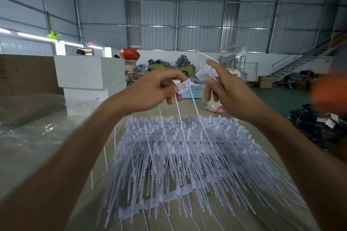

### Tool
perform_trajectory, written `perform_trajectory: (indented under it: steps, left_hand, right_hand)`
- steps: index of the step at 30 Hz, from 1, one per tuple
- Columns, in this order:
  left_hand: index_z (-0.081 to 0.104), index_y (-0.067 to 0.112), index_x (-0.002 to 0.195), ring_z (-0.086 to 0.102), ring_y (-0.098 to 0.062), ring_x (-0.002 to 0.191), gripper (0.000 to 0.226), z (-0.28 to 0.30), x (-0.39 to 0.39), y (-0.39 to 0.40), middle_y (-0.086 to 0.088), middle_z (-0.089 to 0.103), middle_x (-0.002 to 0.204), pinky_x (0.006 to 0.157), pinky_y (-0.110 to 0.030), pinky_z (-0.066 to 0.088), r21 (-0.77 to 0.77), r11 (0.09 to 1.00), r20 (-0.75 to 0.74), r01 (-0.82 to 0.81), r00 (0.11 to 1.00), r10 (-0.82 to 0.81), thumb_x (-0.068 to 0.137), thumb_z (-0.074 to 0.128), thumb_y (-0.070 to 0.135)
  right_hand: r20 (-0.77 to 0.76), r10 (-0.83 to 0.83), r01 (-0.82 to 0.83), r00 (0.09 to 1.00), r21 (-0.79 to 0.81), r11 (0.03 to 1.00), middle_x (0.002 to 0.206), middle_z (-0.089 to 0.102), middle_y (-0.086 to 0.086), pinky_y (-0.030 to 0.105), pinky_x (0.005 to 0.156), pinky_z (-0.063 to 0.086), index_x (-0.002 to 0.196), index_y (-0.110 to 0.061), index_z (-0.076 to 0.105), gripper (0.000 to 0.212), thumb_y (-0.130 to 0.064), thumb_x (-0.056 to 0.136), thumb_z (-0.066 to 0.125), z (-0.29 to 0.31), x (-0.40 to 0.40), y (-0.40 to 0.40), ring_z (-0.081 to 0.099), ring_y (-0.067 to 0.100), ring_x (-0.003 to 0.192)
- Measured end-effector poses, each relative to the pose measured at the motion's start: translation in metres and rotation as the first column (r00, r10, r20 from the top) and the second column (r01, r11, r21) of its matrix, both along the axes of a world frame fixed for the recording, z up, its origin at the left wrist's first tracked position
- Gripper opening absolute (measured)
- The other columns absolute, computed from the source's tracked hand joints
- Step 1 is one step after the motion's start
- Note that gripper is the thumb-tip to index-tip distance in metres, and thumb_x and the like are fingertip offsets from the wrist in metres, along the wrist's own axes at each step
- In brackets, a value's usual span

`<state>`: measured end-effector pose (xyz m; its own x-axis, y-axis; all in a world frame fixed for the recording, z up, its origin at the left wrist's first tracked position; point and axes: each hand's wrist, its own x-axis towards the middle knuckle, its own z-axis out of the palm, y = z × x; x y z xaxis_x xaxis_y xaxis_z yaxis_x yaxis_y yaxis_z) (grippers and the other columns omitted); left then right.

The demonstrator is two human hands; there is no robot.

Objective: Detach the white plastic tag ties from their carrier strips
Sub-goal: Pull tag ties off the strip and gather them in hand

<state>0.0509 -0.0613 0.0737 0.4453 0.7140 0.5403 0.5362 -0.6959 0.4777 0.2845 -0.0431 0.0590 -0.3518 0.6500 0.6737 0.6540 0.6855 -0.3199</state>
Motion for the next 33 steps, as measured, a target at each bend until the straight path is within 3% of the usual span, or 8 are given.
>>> perform_trajectory:
  steps: [4, 11, 14, 16, 20, 25, 31, 33]
  left_hand:
    - [0.066, 0.018, 0.112, 0.067, -0.009, 0.070, 0.017, -0.001, -0.001, 0.004, 0.005, 0.077, 0.086, 0.060, -0.013, 0.046, -0.002, 1.000, 0.020, -0.002, 1.000, 0.002, 0.100, 0.058, 0.010]
    - [0.074, 0.013, 0.104, 0.070, -0.011, 0.068, 0.013, -0.001, 0.004, 0.002, 0.009, 0.075, 0.082, 0.062, -0.014, 0.051, 0.087, 0.996, 0.058, 0.034, 0.998, -0.039, 0.092, 0.070, 0.009]
    - [0.076, 0.012, 0.106, 0.071, -0.014, 0.070, 0.017, 0.001, 0.006, 0.001, 0.004, 0.076, 0.090, 0.065, -0.023, 0.058, 0.116, 0.993, 0.063, 0.011, 0.998, -0.018, 0.089, 0.073, 0.011]
    - [0.075, 0.010, 0.105, 0.072, -0.013, 0.078, 0.018, 0.001, 0.007, 0.002, 0.000, 0.075, 0.096, 0.071, -0.028, 0.060, 0.113, 0.993, 0.082, -0.038, 0.996, 0.029, 0.087, 0.076, 0.015]
    - [0.072, 0.017, 0.090, 0.063, -0.010, 0.071, 0.021, -0.002, 0.007, 0.004, 0.004, 0.069, 0.081, 0.069, -0.032, 0.050, 0.101, 0.982, -0.004, -0.161, 0.987, 0.162, 0.096, 0.062, 0.034]
    - [0.050, 0.034, 0.069, 0.047, -0.009, 0.060, 0.036, 0.000, 0.013, 0.004, 0.011, 0.050, 0.065, 0.061, -0.029, 0.032, 0.211, 0.919, -0.120, -0.333, 0.924, 0.363, 0.104, 0.049, 0.024]
    - [0.061, 0.013, 0.081, 0.063, -0.003, 0.057, 0.037, 0.003, 0.013, -0.001, 0.006, 0.061, 0.066, 0.057, -0.033, 0.042, 0.145, 0.948, -0.127, -0.282, 0.945, 0.301, 0.106, 0.044, 0.035]
    - [0.057, 0.014, 0.079, 0.072, -0.022, 0.074, 0.038, 0.001, 0.013, -0.003, 0.005, 0.064, 0.068, 0.069, -0.044, 0.055, 0.104, 0.962, -0.100, -0.251, 0.960, 0.261, 0.106, 0.043, 0.037]
  right_hand:
    - [-0.132, 0.104, -0.109, 0.986, -0.027, 0.994, 0.084, 0.072, -0.002, 0.032, 0.057, 0.056, 0.107, -0.023, 0.059, 0.021, -0.020, 0.109, 0.038, 0.002, -0.007, -0.008, 0.067, 0.013, 0.062]
    - [-0.291, 0.181, -0.213, 0.939, -0.084, 0.973, 0.060, 0.045, 0.005, 0.018, 0.049, 0.032, 0.088, -0.007, 0.073, 0.040, -0.042, 0.098, 0.056, 0.001, -0.013, -0.015, 0.039, 0.006, 0.051]
    - [-0.178, 0.255, -0.283, 0.950, -0.150, 0.947, 0.076, 0.065, 0.010, 0.021, 0.059, 0.040, 0.088, -0.032, 0.076, 0.010, -0.037, 0.091, 0.069, 0.000, -0.017, -0.019, 0.054, 0.023, 0.065]
    - [-0.173, 0.284, -0.310, 0.943, -0.142, 0.940, 0.075, 0.066, -0.007, 0.010, 0.060, 0.042, 0.081, -0.042, 0.071, 0.018, -0.028, 0.091, 0.072, -0.001, -0.016, -0.018, 0.059, 0.005, 0.066]
    - [-0.258, 0.328, -0.380, 0.909, -0.183, 0.907, 0.068, 0.061, -0.005, 0.009, 0.049, 0.038, 0.085, -0.023, 0.065, 0.014, -0.017, 0.097, 0.065, -0.001, -0.012, -0.018, 0.050, -0.003, 0.052]
    - [-0.297, 0.326, -0.396, 0.897, -0.215, 0.893, 0.069, 0.065, -0.004, 0.012, 0.044, 0.032, 0.090, -0.020, 0.063, 0.013, -0.015, 0.101, 0.058, -0.004, -0.015, -0.017, 0.038, 0.003, 0.045]
    - [-0.385, 0.324, -0.437, 0.864, -0.255, 0.862, 0.078, 0.066, 0.019, 0.024, 0.043, 0.023, 0.105, -0.023, 0.061, 0.010, -0.021, 0.105, 0.051, -0.006, -0.018, -0.016, 0.027, 0.015, 0.047]
    - [-0.429, 0.320, -0.453, 0.845, -0.254, 0.854, 0.076, 0.064, 0.017, 0.027, 0.044, 0.019, 0.105, -0.026, 0.061, 0.013, -0.019, 0.106, 0.050, -0.007, -0.018, -0.015, 0.025, 0.016, 0.047]
